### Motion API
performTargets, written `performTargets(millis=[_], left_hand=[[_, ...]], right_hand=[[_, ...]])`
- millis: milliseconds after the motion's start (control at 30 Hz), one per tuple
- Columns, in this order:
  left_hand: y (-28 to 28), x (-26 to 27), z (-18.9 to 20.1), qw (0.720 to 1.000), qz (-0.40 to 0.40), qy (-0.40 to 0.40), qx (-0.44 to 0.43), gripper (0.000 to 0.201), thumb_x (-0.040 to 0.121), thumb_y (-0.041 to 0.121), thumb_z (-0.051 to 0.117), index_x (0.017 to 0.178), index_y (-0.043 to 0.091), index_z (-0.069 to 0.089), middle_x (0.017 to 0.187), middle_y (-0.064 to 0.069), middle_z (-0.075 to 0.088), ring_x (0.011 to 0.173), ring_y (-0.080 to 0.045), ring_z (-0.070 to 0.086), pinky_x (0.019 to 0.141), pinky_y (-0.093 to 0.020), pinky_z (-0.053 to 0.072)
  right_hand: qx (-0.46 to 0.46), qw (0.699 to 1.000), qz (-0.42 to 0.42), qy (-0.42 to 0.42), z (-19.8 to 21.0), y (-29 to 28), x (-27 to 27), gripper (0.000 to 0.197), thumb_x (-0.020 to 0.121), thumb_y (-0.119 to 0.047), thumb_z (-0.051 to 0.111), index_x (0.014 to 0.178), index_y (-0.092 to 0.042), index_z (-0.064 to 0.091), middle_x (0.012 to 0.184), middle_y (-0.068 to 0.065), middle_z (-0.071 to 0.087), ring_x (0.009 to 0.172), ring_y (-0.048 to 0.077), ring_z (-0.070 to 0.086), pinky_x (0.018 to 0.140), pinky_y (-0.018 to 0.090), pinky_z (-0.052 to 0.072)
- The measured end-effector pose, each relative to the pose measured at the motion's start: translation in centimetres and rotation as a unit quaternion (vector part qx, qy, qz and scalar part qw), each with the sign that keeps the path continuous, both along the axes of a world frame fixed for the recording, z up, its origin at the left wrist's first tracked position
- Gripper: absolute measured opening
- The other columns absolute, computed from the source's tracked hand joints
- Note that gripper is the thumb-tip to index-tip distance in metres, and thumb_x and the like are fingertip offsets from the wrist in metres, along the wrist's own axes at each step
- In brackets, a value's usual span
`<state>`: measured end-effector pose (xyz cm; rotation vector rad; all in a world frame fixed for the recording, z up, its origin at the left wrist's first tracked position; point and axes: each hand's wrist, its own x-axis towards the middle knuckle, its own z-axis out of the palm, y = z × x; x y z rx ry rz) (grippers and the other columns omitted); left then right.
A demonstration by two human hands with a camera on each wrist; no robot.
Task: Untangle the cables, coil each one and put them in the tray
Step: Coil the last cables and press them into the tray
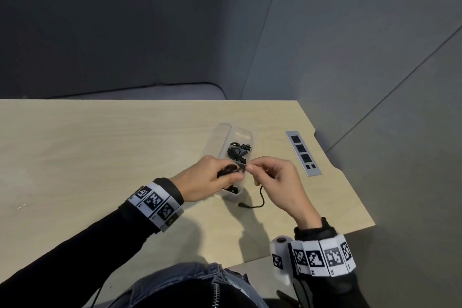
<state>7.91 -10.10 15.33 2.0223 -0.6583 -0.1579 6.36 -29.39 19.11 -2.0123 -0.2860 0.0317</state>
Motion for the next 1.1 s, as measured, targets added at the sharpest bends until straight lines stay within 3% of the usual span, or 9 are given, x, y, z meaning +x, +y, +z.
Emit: performTargets(millis=[133,267,400,533,667,833,933,1033,1100], left_hand=[[-1.0,-0.7,0.6,0.974,0.020,0.131,-0.185,0.028,0.097,0.024,0.049,0.084,0.004,0.063,0.053,0.001,0.049,0.047,-0.014,0.046,0.058,-0.032,0.046],[-1.4,-0.5,1.2,0.927,0.085,0.222,-0.289,0.032,0.095,0.028,0.044,0.075,0.006,0.055,0.048,0.003,0.039,0.040,-0.012,0.033,0.050,-0.033,0.051],[-1.1,-0.9,1.6,0.935,0.093,0.250,-0.236,0.042,0.089,0.046,0.039,0.065,0.013,0.048,0.045,0.009,0.034,0.039,-0.006,0.024,0.038,-0.016,0.019],[-1.5,-1.5,2.5,0.953,0.088,0.247,-0.150,0.066,0.099,0.043,0.009,0.062,0.006,0.050,0.036,0.007,0.044,0.033,-0.001,0.034,0.038,-0.012,0.029],[-1.3,-1.4,2.1,0.975,0.079,0.194,-0.076,0.066,0.100,0.043,0.013,0.076,-0.002,0.054,0.043,0.005,0.041,0.035,-0.008,0.034,0.042,-0.021,0.031],[-1.8,-1.3,2.2,0.965,0.117,0.217,-0.084,0.039,0.103,0.028,0.020,0.138,0.015,0.034,0.060,0.002,0.042,0.034,-0.004,0.038,0.040,-0.014,0.033],[-1.7,-1.1,2.3,0.966,0.105,0.225,-0.073,0.046,0.103,0.025,0.020,0.148,0.022,0.013,0.049,0.005,0.039,0.034,-0.003,0.037,0.043,-0.016,0.034],[-1.7,-1.2,2.8,0.974,0.087,0.202,-0.054,0.049,0.103,0.019,0.021,0.150,0.023,0.007,0.049,0.007,0.039,0.037,-0.005,0.040,0.047,-0.016,0.038],[-1.7,-1.2,2.8,0.977,0.083,0.183,-0.071,0.047,0.103,0.017,0.023,0.149,0.024,0.014,0.058,0.003,0.046,0.038,-0.006,0.041,0.049,-0.015,0.039]], right_hand=[[0.111,0.991,-0.041,0.059,-0.3,0.6,0.0,0.015,0.085,-0.006,0.067,0.070,-0.008,0.066,0.043,-0.012,0.051,0.043,-0.002,0.042,0.049,0.008,0.034],[0.124,0.989,-0.058,0.057,-0.6,0.8,-0.1,0.026,0.090,-0.006,0.060,0.064,-0.007,0.062,0.038,-0.015,0.049,0.040,-0.003,0.042,0.048,0.005,0.032],[0.107,0.990,-0.048,0.076,-1.1,-0.1,0.2,0.014,0.092,-0.008,0.059,0.082,-0.002,0.067,0.048,-0.016,0.054,0.041,-0.004,0.043,0.047,0.006,0.033],[0.010,0.997,0.034,0.067,-1.2,0.3,0.1,0.024,0.092,-0.022,0.061,0.115,-0.021,0.065,0.087,-0.005,0.057,0.052,-0.003,0.047,0.054,0.009,0.035],[-0.167,0.984,0.059,-0.036,-1.7,1.6,-0.5,0.039,0.091,-0.043,0.057,0.127,-0.029,0.059,0.095,-0.003,0.051,0.063,-0.005,0.045,0.069,0.017,0.037],[-0.150,0.985,0.033,-0.072,-1.9,2.2,-0.9,0.035,0.093,-0.036,0.057,0.126,-0.024,0.061,0.093,-0.005,0.054,0.066,-0.003,0.048,0.070,0.013,0.037],[-0.064,0.997,0.013,-0.052,-1.6,2.7,-1.2,0.025,0.094,-0.028,0.057,0.116,-0.022,0.067,0.089,-0.014,0.067,0.079,-0.003,0.061,0.073,0.010,0.043],[0.078,0.997,-0.002,0.006,-1.1,3.2,-1.5,0.021,0.097,-0.012,0.051,0.097,-0.013,0.072,0.048,-0.019,0.058,0.052,-0.006,0.055,0.057,0.005,0.038],[0.111,0.993,-0.025,0.004,-1.1,3.5,-1.7,0.024,0.096,-0.008,0.052,0.089,-0.007,0.074,0.046,-0.017,0.058,0.047,-0.006,0.050,0.055,0.005,0.035]])
